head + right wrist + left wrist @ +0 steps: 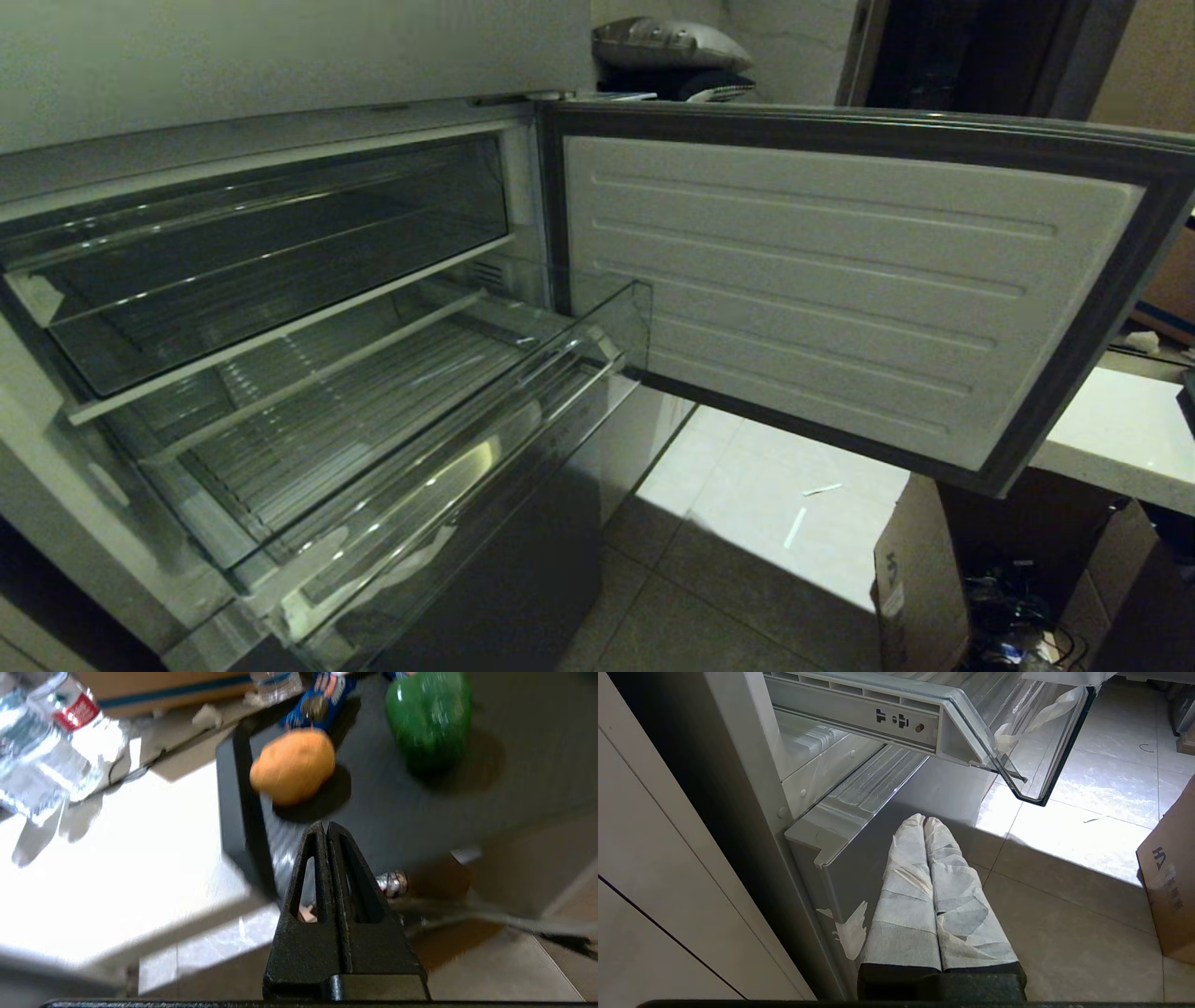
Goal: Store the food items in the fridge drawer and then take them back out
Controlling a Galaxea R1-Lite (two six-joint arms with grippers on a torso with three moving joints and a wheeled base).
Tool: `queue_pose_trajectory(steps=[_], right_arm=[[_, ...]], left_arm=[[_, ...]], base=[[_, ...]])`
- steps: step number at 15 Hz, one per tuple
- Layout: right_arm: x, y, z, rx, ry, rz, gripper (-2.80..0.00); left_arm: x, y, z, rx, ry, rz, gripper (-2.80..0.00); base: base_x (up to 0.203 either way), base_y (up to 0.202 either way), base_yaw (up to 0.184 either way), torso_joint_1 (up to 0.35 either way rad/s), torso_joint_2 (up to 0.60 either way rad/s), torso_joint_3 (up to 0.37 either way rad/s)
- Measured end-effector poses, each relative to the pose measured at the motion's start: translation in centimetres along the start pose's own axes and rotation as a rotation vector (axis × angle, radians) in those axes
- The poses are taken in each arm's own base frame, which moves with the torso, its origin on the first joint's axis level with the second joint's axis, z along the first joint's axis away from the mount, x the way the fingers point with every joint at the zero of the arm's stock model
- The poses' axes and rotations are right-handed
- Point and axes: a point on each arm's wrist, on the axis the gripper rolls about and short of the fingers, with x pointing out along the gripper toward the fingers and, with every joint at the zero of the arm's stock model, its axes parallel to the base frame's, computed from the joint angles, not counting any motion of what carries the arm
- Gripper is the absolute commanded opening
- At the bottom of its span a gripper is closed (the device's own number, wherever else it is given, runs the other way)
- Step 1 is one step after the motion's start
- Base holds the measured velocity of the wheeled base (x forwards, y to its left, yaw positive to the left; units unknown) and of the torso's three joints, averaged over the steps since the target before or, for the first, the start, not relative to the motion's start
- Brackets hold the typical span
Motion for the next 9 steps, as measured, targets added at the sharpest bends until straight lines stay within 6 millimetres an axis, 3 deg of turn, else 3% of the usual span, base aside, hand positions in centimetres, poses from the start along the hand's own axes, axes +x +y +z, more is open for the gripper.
queue_pose_trajectory(steps=[3,4,9], right_arm=[[2.8,-0.5,0.8,0.006,0.054,0.127,-2.8],[3.6,-0.7,0.8,0.005,0.072,0.157,0.0],[6.8,-1.3,0.5,-0.059,0.099,0.212,0.0]], left_arm=[[0.0,0.0,0.0,0.0,0.0,0.0,-2.8],[0.0,0.0,0.0,0.0,0.0,0.0,-2.8],[0.0,0.0,0.0,0.0,0.0,0.0,-2.8]], base=[[0.0,0.0,0.0,0.0,0.0,0.0],[0.0,0.0,0.0,0.0,0.0,0.0],[0.0,0.0,0.0,0.0,0.0,0.0]])
